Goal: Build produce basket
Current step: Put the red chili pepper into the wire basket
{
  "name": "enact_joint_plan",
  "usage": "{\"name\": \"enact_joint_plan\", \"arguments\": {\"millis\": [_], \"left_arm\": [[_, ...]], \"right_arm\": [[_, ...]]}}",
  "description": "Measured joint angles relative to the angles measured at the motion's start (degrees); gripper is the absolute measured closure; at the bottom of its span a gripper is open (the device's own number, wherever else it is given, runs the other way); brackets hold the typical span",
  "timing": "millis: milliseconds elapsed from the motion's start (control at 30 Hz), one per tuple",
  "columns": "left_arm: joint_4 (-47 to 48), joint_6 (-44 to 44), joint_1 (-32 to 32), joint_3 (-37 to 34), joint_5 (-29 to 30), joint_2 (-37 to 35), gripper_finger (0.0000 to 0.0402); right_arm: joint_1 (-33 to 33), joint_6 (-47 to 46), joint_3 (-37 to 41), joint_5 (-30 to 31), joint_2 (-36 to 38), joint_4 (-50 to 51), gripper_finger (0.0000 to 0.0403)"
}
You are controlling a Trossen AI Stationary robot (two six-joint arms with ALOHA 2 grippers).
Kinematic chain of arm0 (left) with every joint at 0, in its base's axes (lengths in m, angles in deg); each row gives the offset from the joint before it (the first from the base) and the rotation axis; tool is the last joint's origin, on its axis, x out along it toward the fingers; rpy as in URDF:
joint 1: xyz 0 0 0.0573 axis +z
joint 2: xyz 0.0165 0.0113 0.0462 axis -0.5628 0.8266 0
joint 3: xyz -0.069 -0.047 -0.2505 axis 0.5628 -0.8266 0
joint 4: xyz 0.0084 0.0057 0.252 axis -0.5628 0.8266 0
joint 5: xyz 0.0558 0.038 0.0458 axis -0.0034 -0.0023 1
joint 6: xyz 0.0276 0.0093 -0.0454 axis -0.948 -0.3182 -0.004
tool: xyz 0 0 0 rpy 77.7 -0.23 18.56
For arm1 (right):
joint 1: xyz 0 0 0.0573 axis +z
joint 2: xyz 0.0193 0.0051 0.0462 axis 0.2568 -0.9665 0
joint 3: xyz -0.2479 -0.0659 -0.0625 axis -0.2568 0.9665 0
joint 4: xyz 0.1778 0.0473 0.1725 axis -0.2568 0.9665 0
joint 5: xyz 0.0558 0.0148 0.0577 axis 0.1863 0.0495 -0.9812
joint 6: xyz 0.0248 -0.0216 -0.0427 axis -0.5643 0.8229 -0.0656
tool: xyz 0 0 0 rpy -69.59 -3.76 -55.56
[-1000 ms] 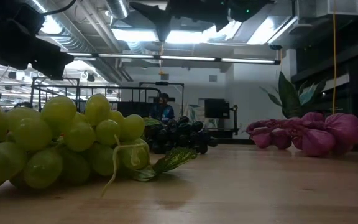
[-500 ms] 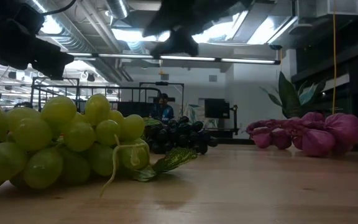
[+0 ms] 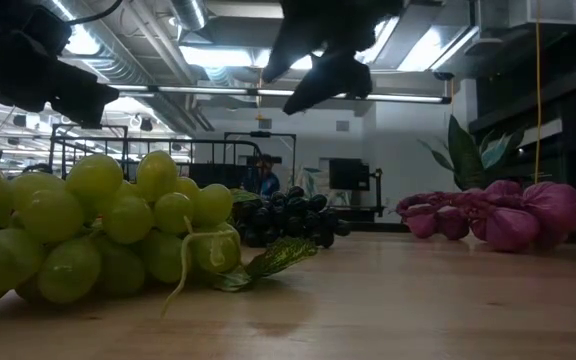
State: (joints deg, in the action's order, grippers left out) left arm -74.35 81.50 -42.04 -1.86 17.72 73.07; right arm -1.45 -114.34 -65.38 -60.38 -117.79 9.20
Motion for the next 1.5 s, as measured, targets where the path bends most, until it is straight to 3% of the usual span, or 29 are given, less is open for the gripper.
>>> {"name": "enact_joint_plan", "arguments": {"millis": [233,433,633,767,867,1033,1300,1500], "left_arm": [[0.00,0.01,0.00,0.00,-0.02,0.00,0.0255],[0.00,-0.63,0.00,0.00,0.00,0.00,0.0255],[0.00,-2.95,0.00,0.00,-0.02,0.02,0.0255],[0.00,-2.96,0.00,0.00,0.00,0.00,0.0255],[0.00,-2.96,0.00,0.00,-0.02,0.01,0.0255],[0.00,-2.91,0.02,0.00,-0.04,0.00,0.0255],[0.00,-2.87,0.01,0.00,-0.18,0.00,0.0255],[0.02,-2.85,0.00,0.02,-0.21,0.02,0.0255]], "right_arm": [[1.36,0.13,0.00,8.97,-2.75,0.42,0.0147],[2.41,11.45,0.02,1.80,-5.75,-5.37,0.0147],[3.25,34.84,0.00,-6.44,-10.23,-19.61,0.0147],[3.34,45.06,-0.02,-8.01,-13.39,-27.06,0.0147],[2.78,46.84,-0.48,-8.64,-15.74,-29.67,0.0147],[2.30,47.91,-8.35,-10.14,-20.75,-24.10,0.0147],[2.51,54.11,-25.54,-9.55,-28.50,-1.73,0.0147],[2.16,55.51,-28.37,-10.25,-30.97,2.28,0.0147]]}}
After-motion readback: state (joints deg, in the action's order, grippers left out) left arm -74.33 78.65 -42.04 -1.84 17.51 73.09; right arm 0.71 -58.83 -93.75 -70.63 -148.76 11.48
